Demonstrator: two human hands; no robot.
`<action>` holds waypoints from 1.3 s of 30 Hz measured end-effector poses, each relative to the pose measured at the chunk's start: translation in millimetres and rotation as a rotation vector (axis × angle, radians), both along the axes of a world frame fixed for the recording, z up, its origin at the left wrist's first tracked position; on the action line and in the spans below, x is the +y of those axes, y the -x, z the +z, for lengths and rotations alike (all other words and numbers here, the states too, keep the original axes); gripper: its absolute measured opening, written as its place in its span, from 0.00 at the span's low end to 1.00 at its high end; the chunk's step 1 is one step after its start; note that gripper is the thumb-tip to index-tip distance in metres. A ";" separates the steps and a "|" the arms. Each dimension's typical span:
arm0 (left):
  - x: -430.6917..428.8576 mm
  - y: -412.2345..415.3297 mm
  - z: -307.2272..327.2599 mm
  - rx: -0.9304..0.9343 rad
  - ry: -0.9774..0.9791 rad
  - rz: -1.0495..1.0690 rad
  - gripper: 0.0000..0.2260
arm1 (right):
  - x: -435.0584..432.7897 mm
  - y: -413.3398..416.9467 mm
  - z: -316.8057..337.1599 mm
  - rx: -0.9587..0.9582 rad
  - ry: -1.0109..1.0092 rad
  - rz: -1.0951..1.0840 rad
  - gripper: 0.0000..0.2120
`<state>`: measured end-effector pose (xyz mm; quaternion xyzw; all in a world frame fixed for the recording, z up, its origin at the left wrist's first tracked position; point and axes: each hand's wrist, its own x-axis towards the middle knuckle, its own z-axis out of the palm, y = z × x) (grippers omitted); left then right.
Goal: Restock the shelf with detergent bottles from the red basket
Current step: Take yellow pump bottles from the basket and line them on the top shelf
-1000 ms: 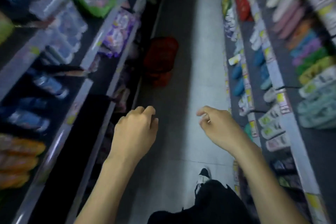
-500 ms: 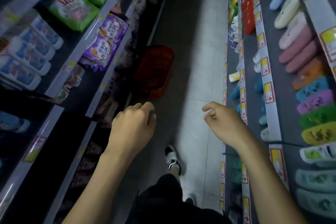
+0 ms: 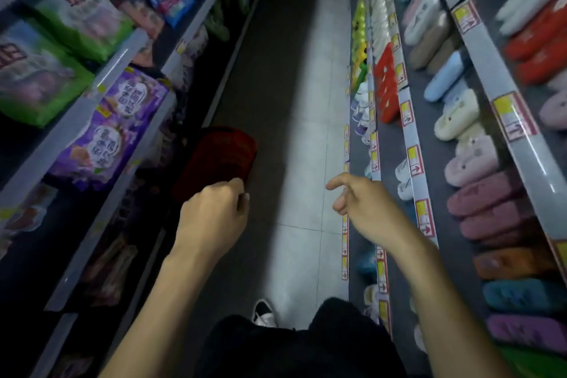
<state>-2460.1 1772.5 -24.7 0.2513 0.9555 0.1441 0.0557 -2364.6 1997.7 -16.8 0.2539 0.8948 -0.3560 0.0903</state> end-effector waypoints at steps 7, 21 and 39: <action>68.2 96.1 -19.6 -0.068 0.071 0.024 0.09 | 74.2 106.4 -26.5 -0.041 0.032 0.095 0.19; 124.6 224.9 -50.7 -0.269 0.163 0.672 0.08 | 152.4 409.8 -68.1 -0.191 0.080 0.748 0.12; 76.7 339.7 -277.7 -0.817 -0.096 1.034 0.13 | 34.0 614.8 -243.2 -0.522 -0.180 1.314 0.13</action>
